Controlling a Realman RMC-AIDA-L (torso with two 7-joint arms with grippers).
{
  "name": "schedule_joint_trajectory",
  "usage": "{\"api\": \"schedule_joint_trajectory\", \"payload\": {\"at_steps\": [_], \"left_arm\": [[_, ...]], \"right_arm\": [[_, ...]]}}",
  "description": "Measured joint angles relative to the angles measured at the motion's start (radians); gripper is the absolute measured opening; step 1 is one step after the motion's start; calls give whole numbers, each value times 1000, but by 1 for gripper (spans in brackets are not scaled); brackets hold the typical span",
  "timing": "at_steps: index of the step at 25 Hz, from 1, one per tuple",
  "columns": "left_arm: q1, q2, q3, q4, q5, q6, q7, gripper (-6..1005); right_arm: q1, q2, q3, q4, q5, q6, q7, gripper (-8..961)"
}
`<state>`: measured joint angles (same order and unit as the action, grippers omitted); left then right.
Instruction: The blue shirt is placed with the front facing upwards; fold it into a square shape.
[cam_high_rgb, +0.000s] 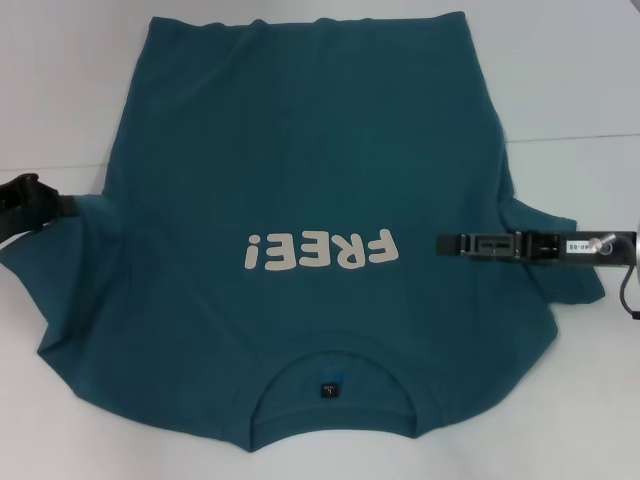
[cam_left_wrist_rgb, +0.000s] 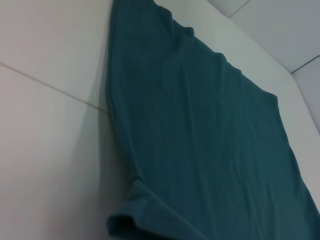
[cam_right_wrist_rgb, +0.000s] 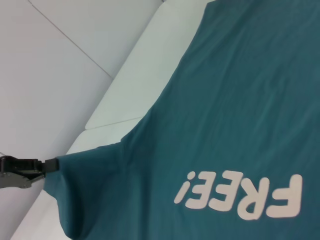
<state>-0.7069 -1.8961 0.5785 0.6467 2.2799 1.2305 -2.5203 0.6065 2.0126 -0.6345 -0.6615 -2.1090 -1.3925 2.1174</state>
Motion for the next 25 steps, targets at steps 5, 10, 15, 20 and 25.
{"api": "schedule_joint_trajectory", "payload": {"at_steps": [5,10,15,20,25], "left_arm": [[-3,-5,48,13,0,0,-5,2],[-16,-8,154,52,1,-10,6,2],[-18,-28,301,151,8,-45,10,3],[-77,-91,354,196,167,-106,30,3],[-101,-136,386,220,271,-138,55,3]], "right_arm": [[-20,0,2,-2,2,0,-14,942],[-28,4,12,-1,3,2,-39,941],[-30,9,15,1,4,3,-45,941],[-29,8,17,13,5,30,-47,941],[-28,5,21,15,5,39,-48,942]]}}
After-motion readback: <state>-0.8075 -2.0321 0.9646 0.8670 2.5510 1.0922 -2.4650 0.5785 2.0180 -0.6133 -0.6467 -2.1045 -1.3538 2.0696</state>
